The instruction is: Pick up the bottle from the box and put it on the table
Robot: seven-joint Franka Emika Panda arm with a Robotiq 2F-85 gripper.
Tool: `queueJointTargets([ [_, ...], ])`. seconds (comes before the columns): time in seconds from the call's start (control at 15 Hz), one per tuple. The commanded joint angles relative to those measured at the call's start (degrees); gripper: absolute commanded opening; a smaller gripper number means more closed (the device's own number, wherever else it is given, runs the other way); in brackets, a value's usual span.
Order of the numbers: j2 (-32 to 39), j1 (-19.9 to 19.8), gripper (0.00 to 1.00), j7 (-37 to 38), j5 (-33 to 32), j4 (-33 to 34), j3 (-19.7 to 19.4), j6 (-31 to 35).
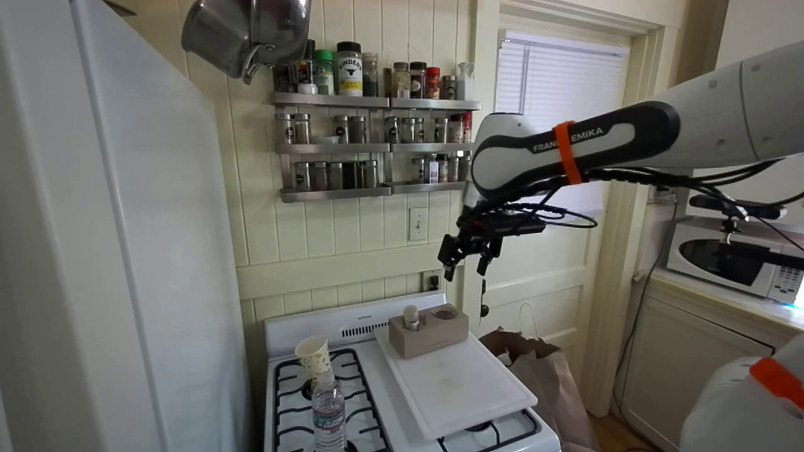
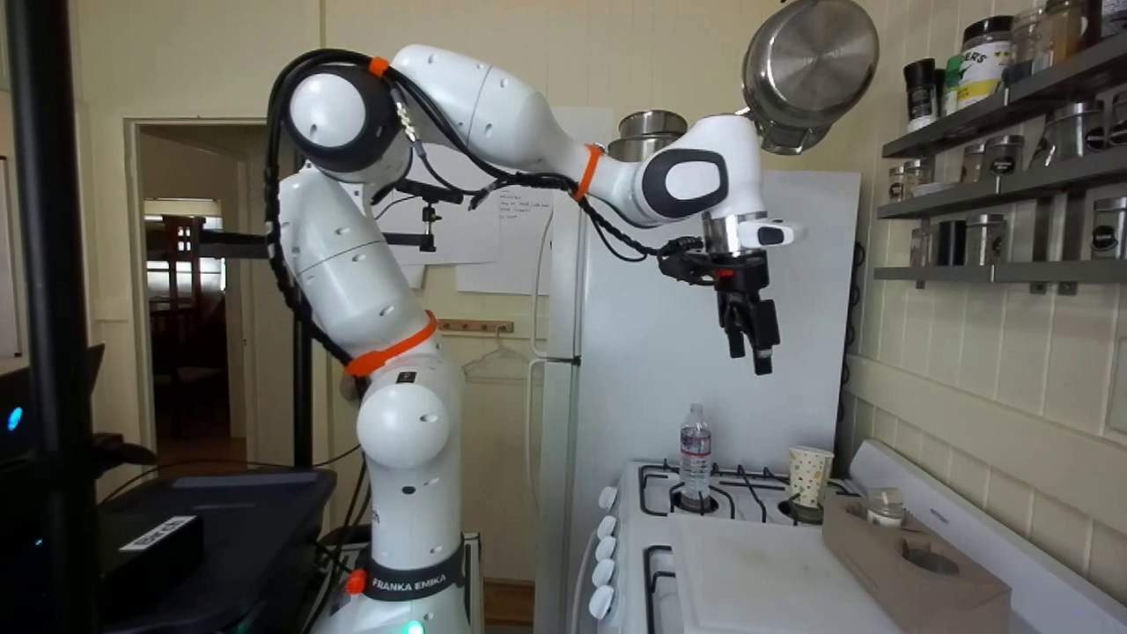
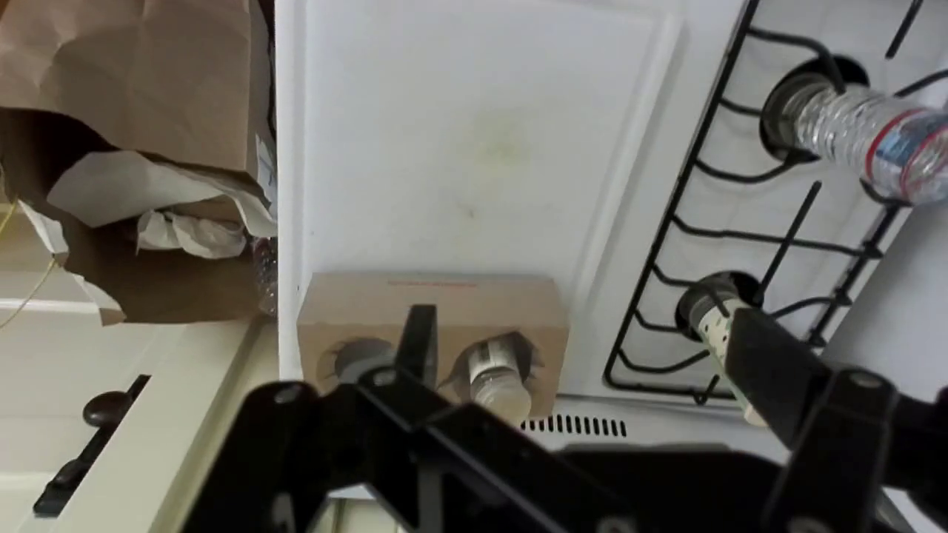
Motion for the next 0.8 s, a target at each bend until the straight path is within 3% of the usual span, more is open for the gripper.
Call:
queueJointTargets([
  [0.0, 10.32, -1.36, 1.00, 2.57, -3.87, 8.59, 2.14, 1.40],
  [0.2, 17.82, -2.41, 1.00, 3.62, -12.88, 15.25, 3.35, -0.59],
  [0.33, 23.65, -2.33, 1.00, 4.66, -15.12, 20.31, 2.53, -3.19],
  [0.4, 17.37, -1.19, 1.00, 3.26, -12.72, 14.09, 1.87, 0.44],
  [0.6, 19.79, -1.16, 1.00, 3.28, -12.97, 15.67, 1.54, 0.33],
  [0.73, 16.68, -1.46, 1.00, 3.22, -12.34, 13.87, 1.07, 1.84],
])
